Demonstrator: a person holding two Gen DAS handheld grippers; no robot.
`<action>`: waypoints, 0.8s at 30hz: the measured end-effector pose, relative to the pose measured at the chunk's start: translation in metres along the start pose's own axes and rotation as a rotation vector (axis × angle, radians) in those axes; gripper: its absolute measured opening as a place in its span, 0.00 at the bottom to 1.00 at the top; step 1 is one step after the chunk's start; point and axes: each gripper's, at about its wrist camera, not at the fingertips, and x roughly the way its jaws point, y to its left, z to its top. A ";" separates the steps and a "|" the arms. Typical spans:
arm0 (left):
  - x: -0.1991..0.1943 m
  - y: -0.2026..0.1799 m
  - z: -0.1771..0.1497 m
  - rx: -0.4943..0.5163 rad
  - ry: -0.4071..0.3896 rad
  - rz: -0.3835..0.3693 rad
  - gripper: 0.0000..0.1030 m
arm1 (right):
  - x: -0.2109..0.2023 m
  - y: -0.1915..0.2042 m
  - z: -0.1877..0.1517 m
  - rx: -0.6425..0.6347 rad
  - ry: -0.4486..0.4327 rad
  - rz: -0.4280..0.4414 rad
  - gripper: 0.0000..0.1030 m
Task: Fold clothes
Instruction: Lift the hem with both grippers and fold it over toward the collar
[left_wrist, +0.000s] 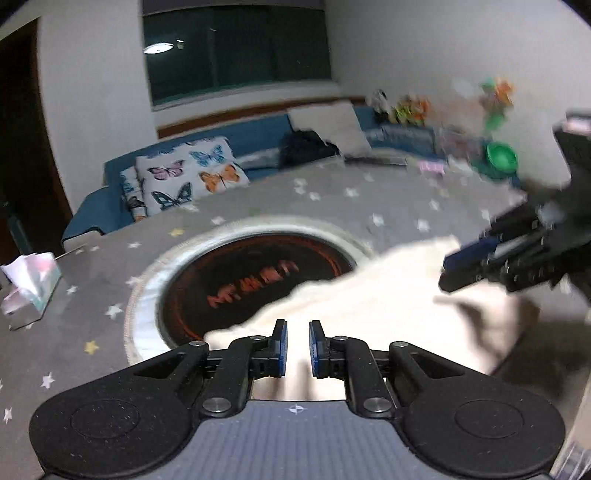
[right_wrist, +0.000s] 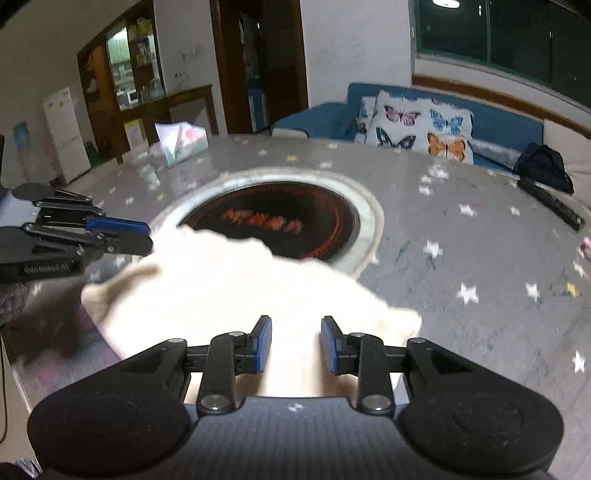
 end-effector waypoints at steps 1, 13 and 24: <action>0.008 -0.002 -0.004 0.011 0.029 0.018 0.14 | 0.001 -0.001 -0.004 0.003 0.008 -0.006 0.28; 0.021 0.019 0.000 -0.051 0.045 0.050 0.17 | -0.004 -0.026 0.000 0.060 -0.021 -0.050 0.27; 0.040 0.014 0.022 -0.046 0.054 0.001 0.17 | 0.007 -0.022 0.023 0.060 -0.034 -0.020 0.25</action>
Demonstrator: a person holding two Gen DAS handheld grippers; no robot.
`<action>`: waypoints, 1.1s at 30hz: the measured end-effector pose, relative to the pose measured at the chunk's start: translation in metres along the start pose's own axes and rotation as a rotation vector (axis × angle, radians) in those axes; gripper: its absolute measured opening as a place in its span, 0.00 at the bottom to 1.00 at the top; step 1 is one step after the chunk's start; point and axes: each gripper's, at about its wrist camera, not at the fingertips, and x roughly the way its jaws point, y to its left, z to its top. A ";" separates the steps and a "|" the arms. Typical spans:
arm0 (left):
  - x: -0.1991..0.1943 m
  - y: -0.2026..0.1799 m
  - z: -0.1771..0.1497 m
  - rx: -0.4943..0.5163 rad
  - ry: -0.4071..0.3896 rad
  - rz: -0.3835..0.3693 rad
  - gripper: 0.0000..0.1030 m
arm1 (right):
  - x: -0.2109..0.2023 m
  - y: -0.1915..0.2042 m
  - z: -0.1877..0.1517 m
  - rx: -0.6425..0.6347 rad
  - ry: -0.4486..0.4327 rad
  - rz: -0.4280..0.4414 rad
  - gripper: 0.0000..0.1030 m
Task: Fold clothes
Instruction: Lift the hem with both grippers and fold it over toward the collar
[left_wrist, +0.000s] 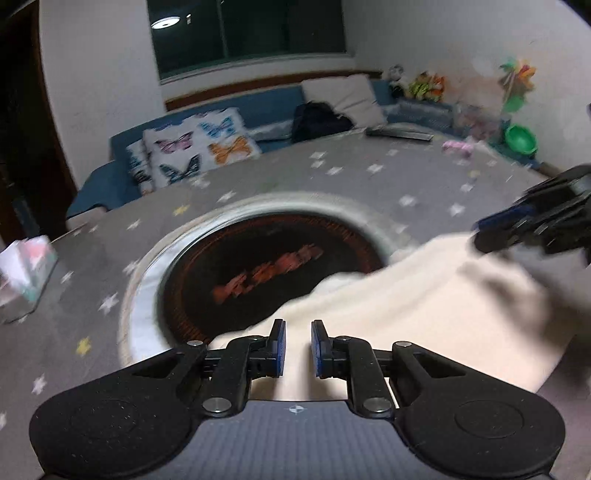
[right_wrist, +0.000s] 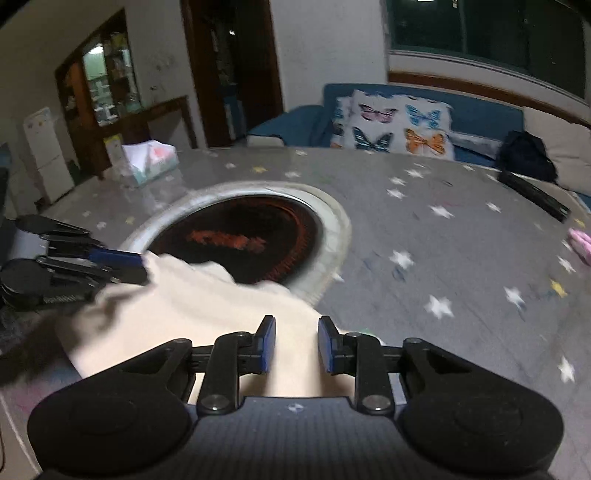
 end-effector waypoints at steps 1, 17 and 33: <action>0.002 -0.003 0.005 0.000 -0.008 -0.015 0.17 | 0.004 0.004 0.004 -0.007 -0.001 0.011 0.25; 0.022 -0.003 0.011 -0.055 -0.008 -0.007 0.17 | 0.026 0.026 0.011 -0.062 0.014 0.007 0.24; -0.066 -0.001 -0.064 -0.122 -0.040 0.084 0.19 | -0.035 0.062 -0.052 -0.123 0.033 0.095 0.25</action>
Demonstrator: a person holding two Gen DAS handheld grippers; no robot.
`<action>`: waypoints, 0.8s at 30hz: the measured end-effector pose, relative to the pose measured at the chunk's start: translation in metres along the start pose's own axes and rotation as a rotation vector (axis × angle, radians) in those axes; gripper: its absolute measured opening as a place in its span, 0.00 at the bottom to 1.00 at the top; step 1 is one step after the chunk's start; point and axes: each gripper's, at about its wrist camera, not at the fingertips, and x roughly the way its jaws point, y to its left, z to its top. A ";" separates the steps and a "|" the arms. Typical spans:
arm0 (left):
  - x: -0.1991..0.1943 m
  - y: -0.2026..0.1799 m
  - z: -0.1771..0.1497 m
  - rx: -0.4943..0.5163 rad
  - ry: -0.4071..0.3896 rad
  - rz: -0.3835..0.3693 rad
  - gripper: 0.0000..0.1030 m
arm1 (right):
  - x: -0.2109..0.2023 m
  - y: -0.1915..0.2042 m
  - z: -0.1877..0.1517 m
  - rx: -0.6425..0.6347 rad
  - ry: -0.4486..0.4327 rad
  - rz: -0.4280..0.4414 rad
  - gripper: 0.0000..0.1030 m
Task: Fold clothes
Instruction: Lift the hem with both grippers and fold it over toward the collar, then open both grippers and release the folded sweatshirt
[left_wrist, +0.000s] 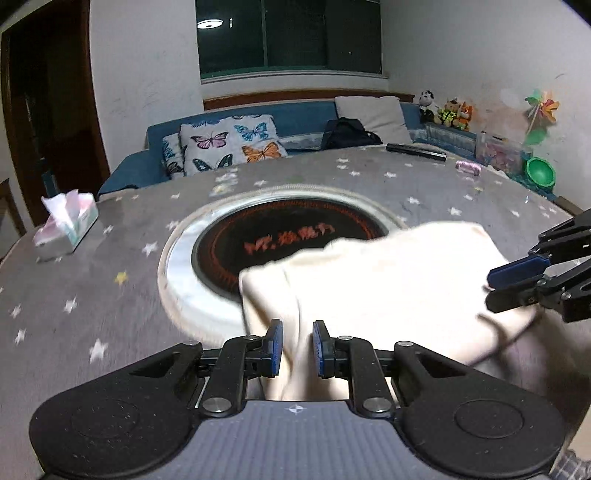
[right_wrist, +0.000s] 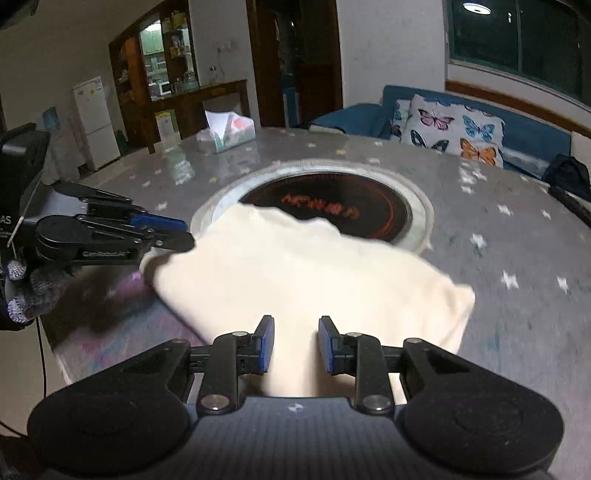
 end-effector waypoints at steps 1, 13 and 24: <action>-0.001 -0.001 -0.004 -0.002 0.004 0.005 0.21 | -0.001 -0.001 -0.005 0.005 0.009 -0.007 0.25; -0.002 -0.003 -0.009 -0.034 0.014 0.025 0.21 | -0.023 -0.015 -0.029 0.071 -0.001 -0.034 0.25; 0.001 -0.002 0.002 -0.065 0.016 0.060 0.26 | -0.009 -0.030 -0.019 0.141 -0.007 -0.068 0.25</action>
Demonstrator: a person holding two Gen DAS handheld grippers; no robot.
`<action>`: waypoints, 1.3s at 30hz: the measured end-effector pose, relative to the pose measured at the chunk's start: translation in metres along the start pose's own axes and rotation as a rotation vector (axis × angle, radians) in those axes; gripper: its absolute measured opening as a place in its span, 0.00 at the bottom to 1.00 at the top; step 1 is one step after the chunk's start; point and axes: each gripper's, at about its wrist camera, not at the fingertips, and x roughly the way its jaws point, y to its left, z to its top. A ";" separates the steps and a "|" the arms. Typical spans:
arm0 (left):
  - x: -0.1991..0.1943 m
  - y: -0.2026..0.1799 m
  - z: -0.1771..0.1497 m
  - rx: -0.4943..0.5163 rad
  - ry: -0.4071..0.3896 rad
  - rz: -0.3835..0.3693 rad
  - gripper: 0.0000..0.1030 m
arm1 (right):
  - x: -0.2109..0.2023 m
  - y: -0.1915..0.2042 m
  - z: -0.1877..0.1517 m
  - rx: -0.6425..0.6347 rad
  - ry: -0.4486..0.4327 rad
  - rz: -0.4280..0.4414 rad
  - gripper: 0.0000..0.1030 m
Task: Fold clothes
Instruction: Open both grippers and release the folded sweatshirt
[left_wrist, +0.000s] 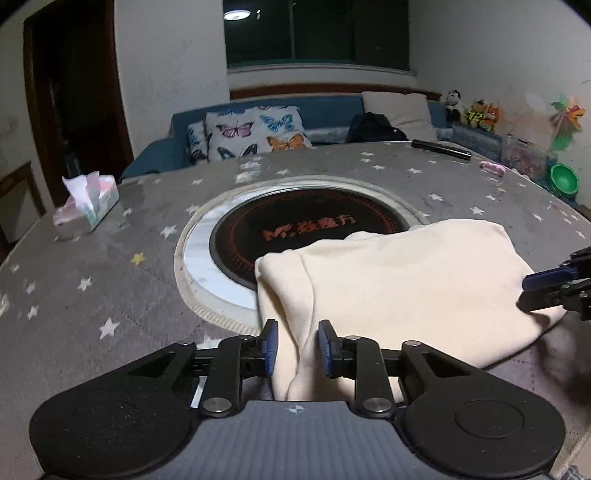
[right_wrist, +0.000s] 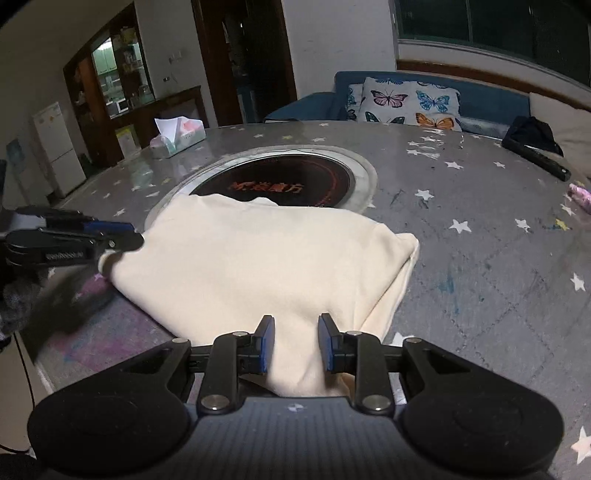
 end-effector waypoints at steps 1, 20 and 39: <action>-0.001 0.000 0.001 -0.002 -0.006 -0.004 0.29 | -0.002 0.001 0.002 -0.002 -0.010 -0.002 0.25; 0.019 0.004 0.008 -0.035 0.037 0.003 0.46 | 0.022 -0.011 0.025 0.010 0.005 -0.060 0.34; 0.002 0.023 0.016 -0.072 -0.016 0.072 1.00 | 0.021 0.070 0.045 -0.242 -0.028 0.047 0.46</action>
